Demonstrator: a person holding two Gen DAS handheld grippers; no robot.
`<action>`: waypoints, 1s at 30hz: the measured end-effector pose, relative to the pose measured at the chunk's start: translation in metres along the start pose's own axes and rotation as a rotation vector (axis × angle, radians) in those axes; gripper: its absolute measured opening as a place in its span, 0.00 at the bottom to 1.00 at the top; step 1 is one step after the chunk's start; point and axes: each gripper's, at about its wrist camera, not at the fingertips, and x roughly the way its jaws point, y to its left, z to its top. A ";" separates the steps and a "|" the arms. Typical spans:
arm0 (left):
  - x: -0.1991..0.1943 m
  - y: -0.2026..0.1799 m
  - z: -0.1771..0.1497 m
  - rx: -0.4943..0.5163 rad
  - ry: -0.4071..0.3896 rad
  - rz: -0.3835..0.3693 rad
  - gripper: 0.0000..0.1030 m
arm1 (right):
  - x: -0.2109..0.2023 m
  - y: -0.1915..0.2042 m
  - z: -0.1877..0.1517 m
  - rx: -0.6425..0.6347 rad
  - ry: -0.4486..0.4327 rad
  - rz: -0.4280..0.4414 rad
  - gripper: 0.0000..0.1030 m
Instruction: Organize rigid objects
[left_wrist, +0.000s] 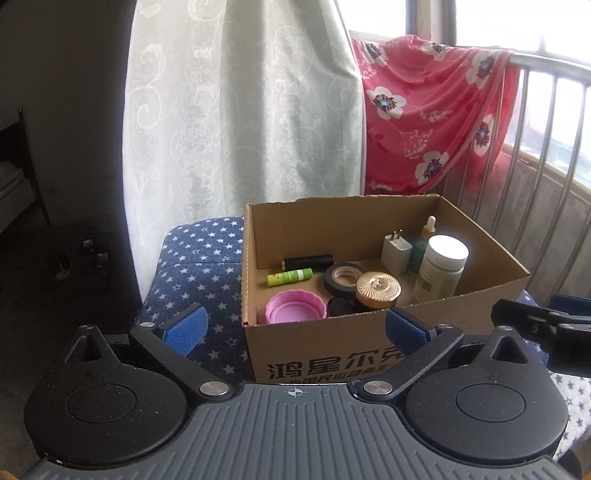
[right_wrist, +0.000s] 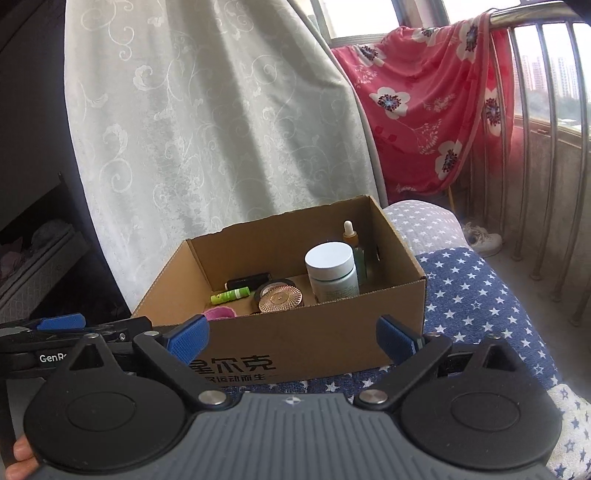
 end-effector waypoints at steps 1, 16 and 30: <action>0.000 0.000 0.000 0.002 -0.004 0.001 1.00 | 0.004 0.005 0.001 -0.022 0.001 -0.006 0.96; 0.007 0.004 0.001 0.005 -0.004 0.049 1.00 | 0.024 0.011 0.003 -0.089 0.013 -0.029 0.97; 0.011 0.001 0.001 0.019 0.015 0.043 1.00 | 0.023 0.005 0.004 -0.089 0.010 -0.038 0.97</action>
